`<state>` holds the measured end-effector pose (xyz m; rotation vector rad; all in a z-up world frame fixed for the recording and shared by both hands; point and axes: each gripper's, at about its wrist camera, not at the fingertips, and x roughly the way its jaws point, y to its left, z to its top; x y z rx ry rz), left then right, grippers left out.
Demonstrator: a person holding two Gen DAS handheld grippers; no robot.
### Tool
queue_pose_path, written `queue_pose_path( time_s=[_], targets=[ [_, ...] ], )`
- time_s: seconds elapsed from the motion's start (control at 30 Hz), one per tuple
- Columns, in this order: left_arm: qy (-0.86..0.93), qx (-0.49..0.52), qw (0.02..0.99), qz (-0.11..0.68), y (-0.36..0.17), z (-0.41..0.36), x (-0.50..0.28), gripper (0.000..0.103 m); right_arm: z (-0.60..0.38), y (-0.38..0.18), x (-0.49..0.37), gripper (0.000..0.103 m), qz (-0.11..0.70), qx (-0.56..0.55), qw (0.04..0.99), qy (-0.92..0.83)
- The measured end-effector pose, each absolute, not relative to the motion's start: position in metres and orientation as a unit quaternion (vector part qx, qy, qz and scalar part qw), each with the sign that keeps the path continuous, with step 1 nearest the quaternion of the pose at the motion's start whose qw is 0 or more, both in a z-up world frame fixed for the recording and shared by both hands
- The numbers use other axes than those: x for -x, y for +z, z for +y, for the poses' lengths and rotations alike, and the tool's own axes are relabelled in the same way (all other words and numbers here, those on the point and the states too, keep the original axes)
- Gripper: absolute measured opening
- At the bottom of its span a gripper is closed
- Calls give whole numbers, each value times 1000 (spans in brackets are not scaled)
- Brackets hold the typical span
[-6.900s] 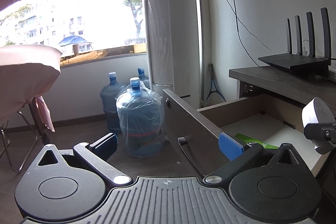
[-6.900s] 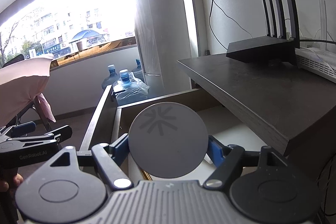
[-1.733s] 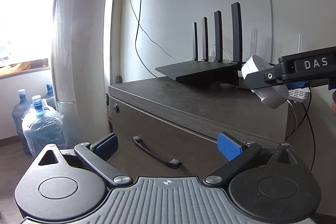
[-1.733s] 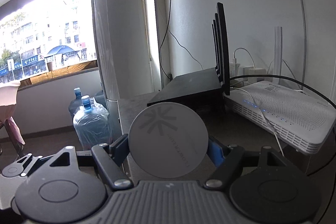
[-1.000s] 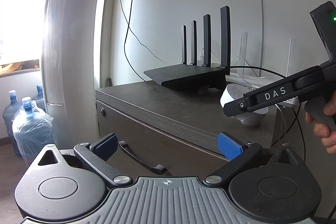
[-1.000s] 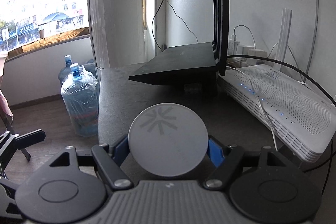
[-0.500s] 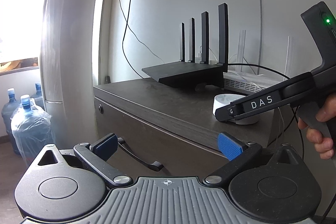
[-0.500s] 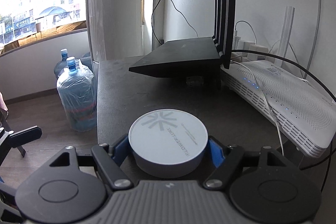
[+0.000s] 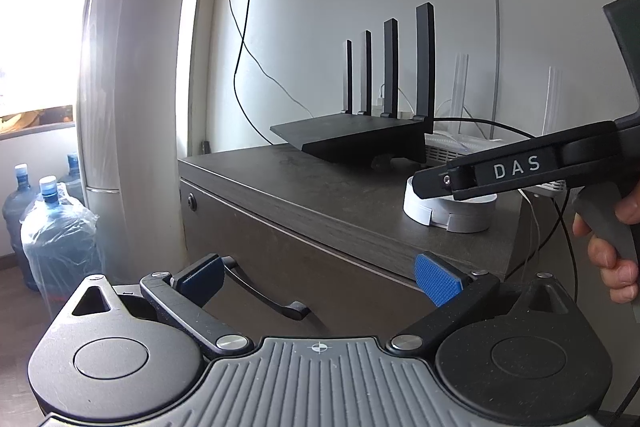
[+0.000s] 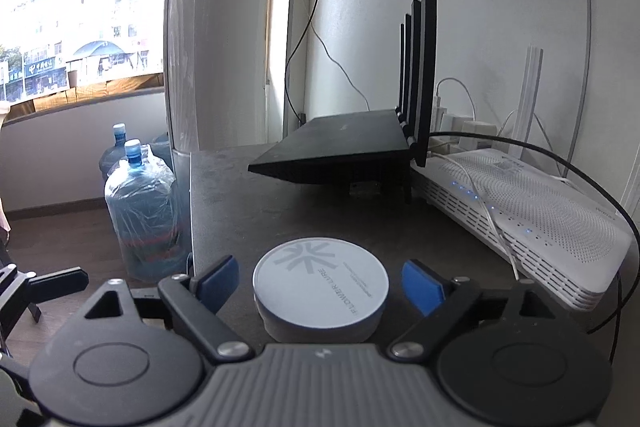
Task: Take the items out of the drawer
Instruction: 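Pull the open right tool back from the white jar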
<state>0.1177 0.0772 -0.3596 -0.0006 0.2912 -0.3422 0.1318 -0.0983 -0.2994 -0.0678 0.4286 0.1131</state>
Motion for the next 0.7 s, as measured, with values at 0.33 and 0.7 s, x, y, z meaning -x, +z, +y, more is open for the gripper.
queue_pose_path(
  time_s=[0.33, 0.7],
  targets=[
    [-155, 3, 977, 143, -355, 84, -113, 103, -88, -297, -94, 101, 126, 6, 991, 47],
    [-141, 25, 980, 137, -349, 94, -103, 103, -87, -301, -64, 103, 63, -37, 996, 49]
  ],
)
